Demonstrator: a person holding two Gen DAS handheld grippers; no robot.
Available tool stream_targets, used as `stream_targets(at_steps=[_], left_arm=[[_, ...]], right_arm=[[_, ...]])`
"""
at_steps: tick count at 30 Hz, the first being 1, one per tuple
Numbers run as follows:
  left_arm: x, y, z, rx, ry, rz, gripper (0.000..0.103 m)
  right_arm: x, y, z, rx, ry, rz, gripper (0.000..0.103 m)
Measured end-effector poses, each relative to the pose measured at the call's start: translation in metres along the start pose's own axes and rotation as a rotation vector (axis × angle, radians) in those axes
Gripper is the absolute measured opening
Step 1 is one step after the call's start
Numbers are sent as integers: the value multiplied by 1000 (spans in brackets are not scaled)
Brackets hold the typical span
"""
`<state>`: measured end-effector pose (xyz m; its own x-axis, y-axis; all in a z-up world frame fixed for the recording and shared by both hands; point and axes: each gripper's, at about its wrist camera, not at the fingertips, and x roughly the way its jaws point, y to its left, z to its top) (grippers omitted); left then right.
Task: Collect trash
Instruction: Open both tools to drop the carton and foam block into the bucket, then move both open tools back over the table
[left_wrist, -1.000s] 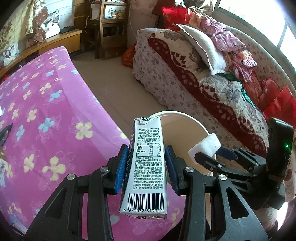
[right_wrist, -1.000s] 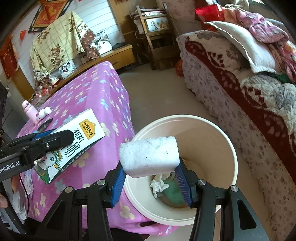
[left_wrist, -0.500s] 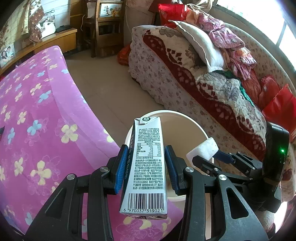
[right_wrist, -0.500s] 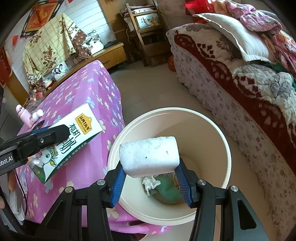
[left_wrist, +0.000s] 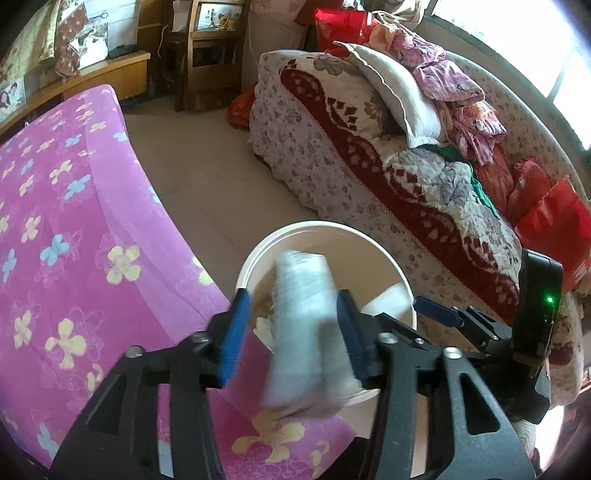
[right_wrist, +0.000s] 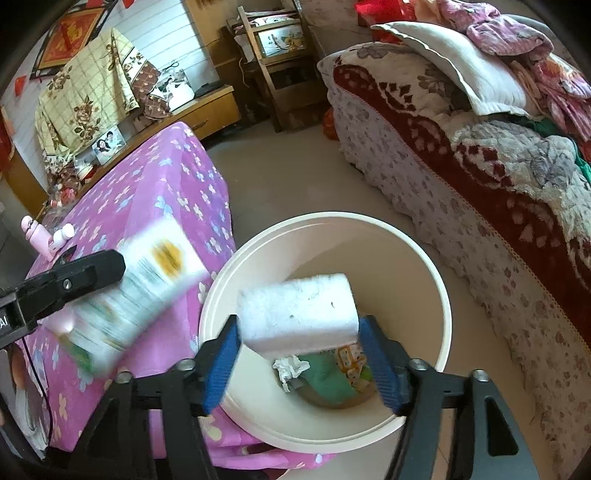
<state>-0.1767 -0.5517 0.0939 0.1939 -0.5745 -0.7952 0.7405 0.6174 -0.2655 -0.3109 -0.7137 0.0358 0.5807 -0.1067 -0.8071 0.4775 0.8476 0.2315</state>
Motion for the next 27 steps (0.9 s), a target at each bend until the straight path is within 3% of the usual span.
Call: stream_targets(at_steps=[13,20,27], left_arm=[[-21,21,-12,-33,-6,38,55],[-42,43,-30,-46,-12,73,55],[-69,79,-67,-105,10,109,55]], right_arm=[[2,12,-3,-5,21,19,71],[-5,39,0,-43,7,45,71],[-9,84,1,-120,4,89,71]])
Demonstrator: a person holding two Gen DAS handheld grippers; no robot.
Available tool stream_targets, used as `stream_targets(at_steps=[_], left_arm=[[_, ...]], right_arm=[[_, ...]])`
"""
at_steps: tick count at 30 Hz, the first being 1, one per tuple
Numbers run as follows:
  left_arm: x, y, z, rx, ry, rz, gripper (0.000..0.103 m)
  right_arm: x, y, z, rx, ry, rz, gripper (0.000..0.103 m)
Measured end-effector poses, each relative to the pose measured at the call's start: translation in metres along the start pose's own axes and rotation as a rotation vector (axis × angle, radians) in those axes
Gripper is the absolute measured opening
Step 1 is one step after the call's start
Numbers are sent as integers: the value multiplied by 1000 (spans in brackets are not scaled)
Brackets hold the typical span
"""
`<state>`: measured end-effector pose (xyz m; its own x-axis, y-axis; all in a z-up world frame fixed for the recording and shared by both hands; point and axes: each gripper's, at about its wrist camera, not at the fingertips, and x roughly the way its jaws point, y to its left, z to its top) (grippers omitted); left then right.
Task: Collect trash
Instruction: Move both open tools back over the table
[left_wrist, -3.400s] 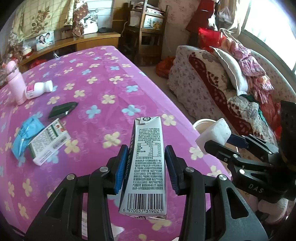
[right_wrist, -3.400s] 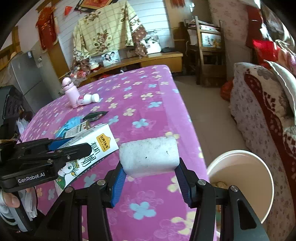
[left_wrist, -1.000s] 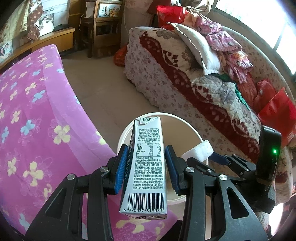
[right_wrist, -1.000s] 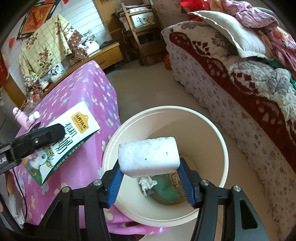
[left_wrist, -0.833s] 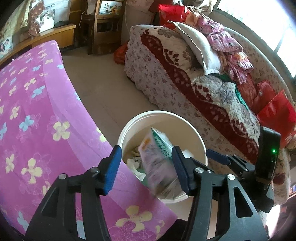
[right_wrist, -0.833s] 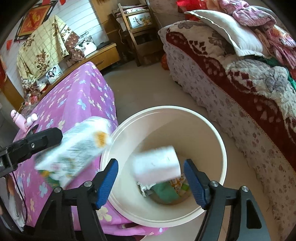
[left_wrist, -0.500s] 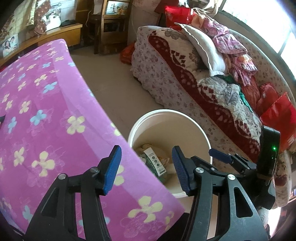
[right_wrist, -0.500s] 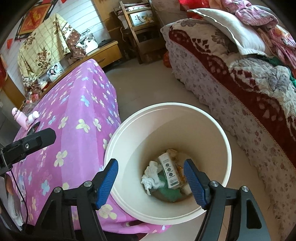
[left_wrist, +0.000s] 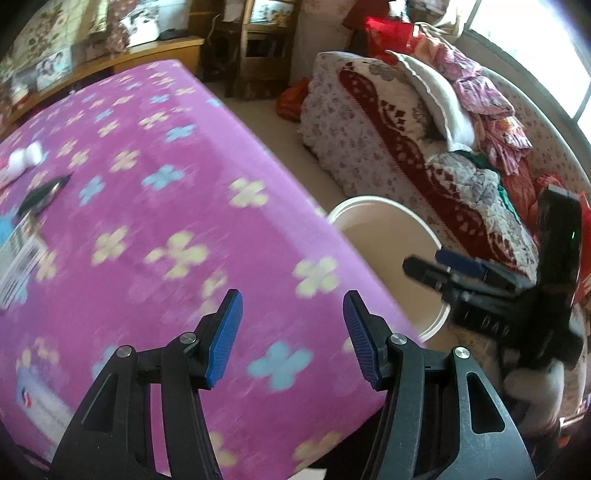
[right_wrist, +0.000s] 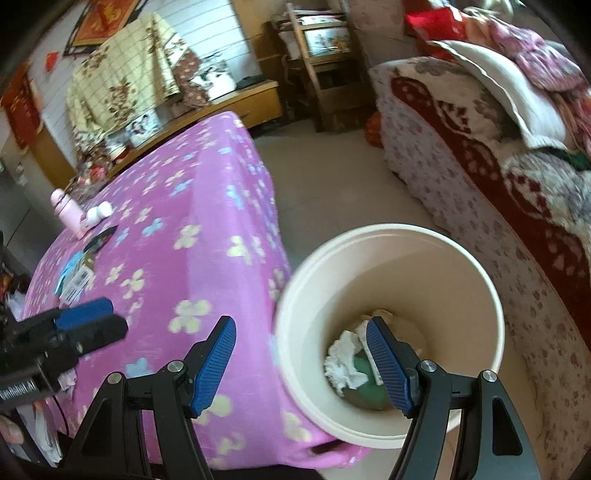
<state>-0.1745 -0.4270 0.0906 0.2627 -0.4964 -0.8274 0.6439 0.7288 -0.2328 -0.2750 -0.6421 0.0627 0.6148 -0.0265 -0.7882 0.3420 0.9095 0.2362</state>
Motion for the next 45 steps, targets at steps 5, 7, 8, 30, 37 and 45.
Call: stream_targets(at_steps=[5,7,8,30,37,45], left_arm=[[-17,36,-26,-48,15,41,55],[-27,54,-36,-74,14,58,55],[-32,62,-41,-86,11,67,55],[-123,261,-111,-340,-22,263,55],[-135,274,-107,-333,-47,237,55],[-151,308,-124,-401,-44,322,55]], right_arm=[[6,35,5,-48,5,46,71],[9,52,6,-76,7,65,71],[11,59,8,-88,9,71,71],[76,258,11,-330,139,286,72],[87,307,1,-398,192,321,72],[70,352,-45,-571,325,521,77]])
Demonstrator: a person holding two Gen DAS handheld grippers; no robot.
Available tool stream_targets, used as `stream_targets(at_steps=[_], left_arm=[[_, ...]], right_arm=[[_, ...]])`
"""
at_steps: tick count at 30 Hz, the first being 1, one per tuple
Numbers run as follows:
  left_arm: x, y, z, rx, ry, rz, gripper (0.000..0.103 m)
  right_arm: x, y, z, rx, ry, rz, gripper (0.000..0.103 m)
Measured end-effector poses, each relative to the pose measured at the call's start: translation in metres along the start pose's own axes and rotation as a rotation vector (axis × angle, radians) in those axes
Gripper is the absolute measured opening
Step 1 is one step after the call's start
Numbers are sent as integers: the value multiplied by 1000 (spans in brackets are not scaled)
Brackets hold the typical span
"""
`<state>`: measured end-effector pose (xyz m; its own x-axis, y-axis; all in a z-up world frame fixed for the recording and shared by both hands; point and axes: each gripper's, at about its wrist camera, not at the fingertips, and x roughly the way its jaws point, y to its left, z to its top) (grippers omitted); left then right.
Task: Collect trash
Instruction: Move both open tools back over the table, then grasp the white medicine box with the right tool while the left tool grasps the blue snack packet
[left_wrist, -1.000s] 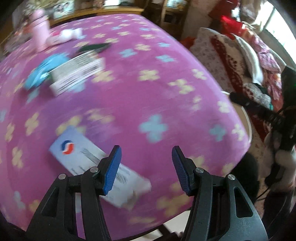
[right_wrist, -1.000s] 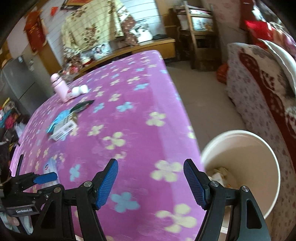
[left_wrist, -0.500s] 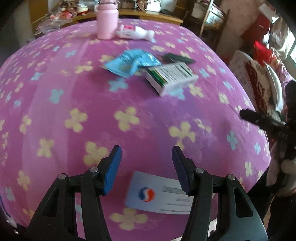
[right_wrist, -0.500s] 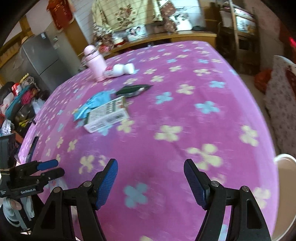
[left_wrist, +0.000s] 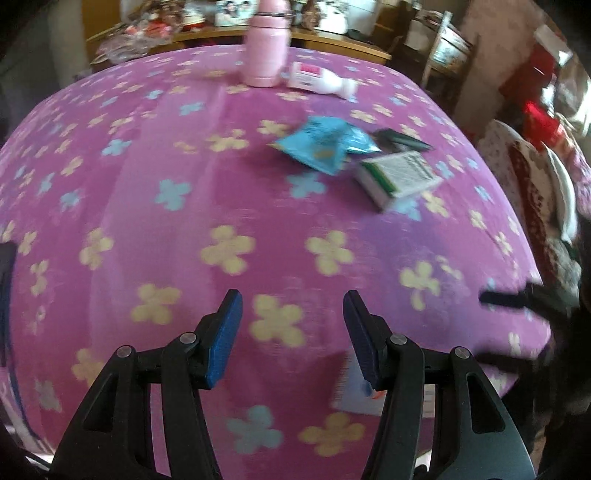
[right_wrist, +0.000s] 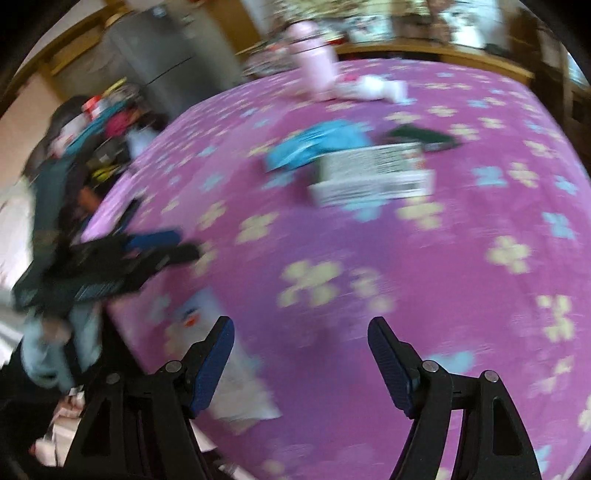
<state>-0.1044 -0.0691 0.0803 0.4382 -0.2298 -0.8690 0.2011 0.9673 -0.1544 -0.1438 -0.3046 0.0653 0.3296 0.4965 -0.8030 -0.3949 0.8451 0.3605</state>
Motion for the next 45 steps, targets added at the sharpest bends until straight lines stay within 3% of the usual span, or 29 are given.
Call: stream_targets(at_steps=[4,11,12,13,14,17,21,24,28,34,41,43,45], left_arm=[[-6,12,6,-21,-20,22,55],[-8,14,28,-43,-60,-62,55],[-7,13,33,-41,-61,-80,55],[-5,11,39,-36,-62,-105,55],[-3,10,44,-31,-66,-126,55],[5,1,65,19,-92,-200,59],[18,-14,90,116,-119,-212,60],[39,-22,113,159,-97,-242,67],[70,-35,130,236,-54,-194,67],[108,-48,145,322,2,-114,67],[128,-44,153,261,22,-80,67],[127,-45,149,249,27,-62,53],[120,-45,143,239,13,-49,46]], right_arm=[[19,39,-9,-110,51,60,78],[51,75,-22,-276,122,1,79],[54,78,-25,-297,122,-22,74],[54,79,-27,-319,94,-58,59],[55,79,-28,-324,81,-84,53],[47,60,-23,-242,54,-97,48],[27,14,-17,-103,5,-179,48],[12,-17,-14,-21,-12,-220,48],[2,-44,-16,55,-21,-234,48],[2,-43,-15,65,-21,-238,48],[8,-42,-7,56,-21,-265,53],[9,-41,-6,47,-28,-278,53],[8,-41,-7,52,-43,-288,45]])
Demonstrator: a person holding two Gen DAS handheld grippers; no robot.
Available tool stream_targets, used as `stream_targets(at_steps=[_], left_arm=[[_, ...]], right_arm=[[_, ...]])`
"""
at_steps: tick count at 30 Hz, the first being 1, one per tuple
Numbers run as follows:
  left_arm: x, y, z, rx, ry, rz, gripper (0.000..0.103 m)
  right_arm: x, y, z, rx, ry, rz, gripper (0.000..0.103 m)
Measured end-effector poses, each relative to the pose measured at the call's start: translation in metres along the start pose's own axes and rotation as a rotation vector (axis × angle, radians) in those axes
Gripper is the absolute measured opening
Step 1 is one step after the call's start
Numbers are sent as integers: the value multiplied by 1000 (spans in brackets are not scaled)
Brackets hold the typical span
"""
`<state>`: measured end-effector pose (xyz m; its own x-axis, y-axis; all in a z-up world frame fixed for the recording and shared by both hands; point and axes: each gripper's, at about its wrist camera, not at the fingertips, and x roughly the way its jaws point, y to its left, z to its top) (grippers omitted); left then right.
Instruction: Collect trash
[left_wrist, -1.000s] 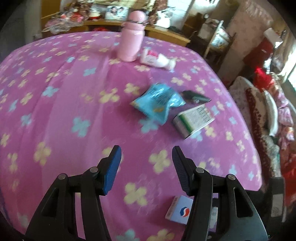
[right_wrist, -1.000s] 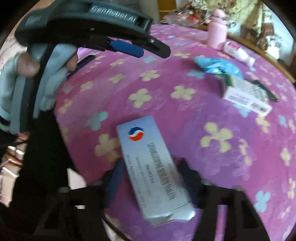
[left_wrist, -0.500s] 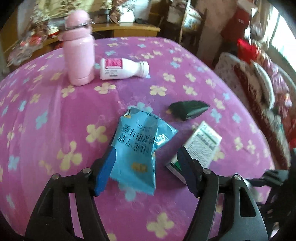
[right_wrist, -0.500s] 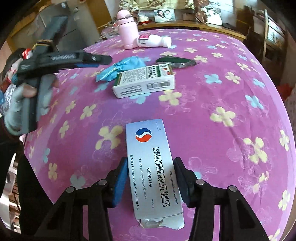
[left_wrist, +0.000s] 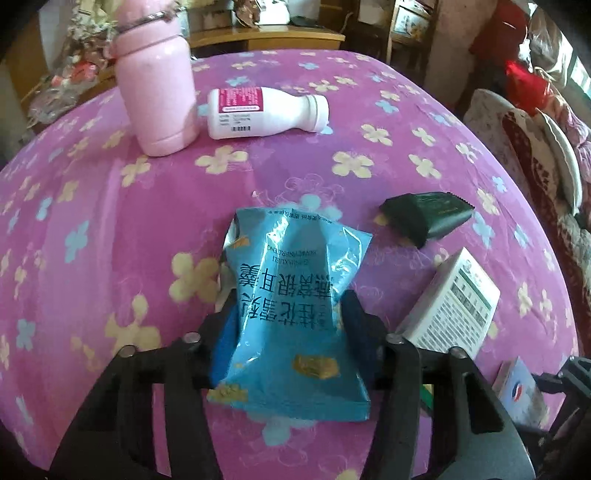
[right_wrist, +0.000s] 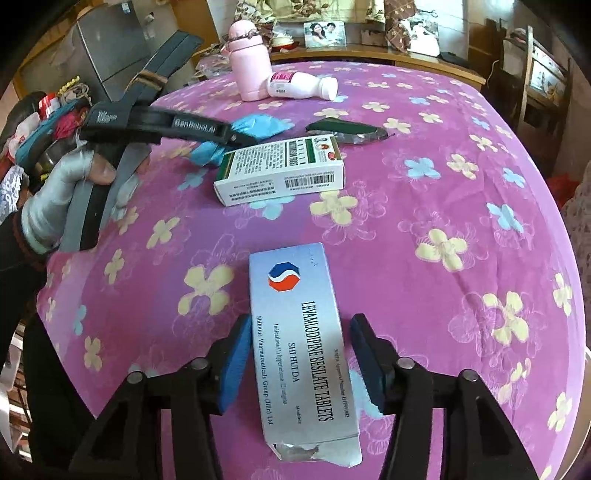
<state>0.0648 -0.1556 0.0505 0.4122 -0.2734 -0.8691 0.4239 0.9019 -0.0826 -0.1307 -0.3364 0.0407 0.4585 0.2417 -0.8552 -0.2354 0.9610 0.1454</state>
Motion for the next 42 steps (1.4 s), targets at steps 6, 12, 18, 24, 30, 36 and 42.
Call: stream_targets(at_steps=[6,12,18,24,30,36,42], left_arm=[[-37,4,-23,-72,-61,41,44],[-71,-2,-52,-99,-100,78,44],[-95,-18,-72,-94,-144,100,44],[-110,-35,-83,-87,-189,109,44],[-115,-55,-93,-71,-201,102,44],[-113,-86,-96,-33,-205,72,44],[-111,-117,-95,-6,-214,43,44]], right_arm=[[-12,-5,-2,25,-31,-13,45],[-33,-7,-2,47,-82,-7,45],[-41,-5,-5,60,-101,-26,45],[-50,-5,-7,77,-127,-50,45],[-58,-12,-9,101,-144,-57,45],[-68,-23,-13,136,-169,-62,45],[-79,-38,-19,170,-188,-81,45]])
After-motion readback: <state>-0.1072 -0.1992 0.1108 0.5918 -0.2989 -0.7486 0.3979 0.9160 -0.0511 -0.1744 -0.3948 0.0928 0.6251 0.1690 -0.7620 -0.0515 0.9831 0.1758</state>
